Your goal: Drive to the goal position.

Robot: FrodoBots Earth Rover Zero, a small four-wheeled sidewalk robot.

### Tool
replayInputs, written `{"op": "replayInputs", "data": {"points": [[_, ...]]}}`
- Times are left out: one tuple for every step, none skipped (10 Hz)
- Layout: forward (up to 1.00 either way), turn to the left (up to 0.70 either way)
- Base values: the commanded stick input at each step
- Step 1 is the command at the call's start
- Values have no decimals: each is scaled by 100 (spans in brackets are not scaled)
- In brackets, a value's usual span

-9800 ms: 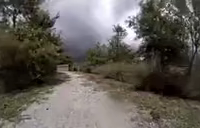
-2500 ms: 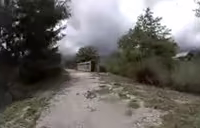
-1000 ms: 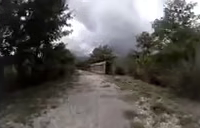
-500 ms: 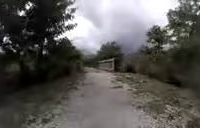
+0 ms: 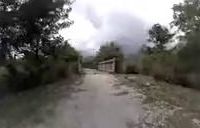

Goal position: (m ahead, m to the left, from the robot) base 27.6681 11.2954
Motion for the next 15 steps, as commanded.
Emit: {"op": "replayInputs", "data": {"points": [[85,0],[85,0],[85,0],[85,0],[85,0],[85,0],[85,0],[85,0],[85,0],[85,0],[85,0],[85,16],[85,26],[85,7],[85,0]]}}
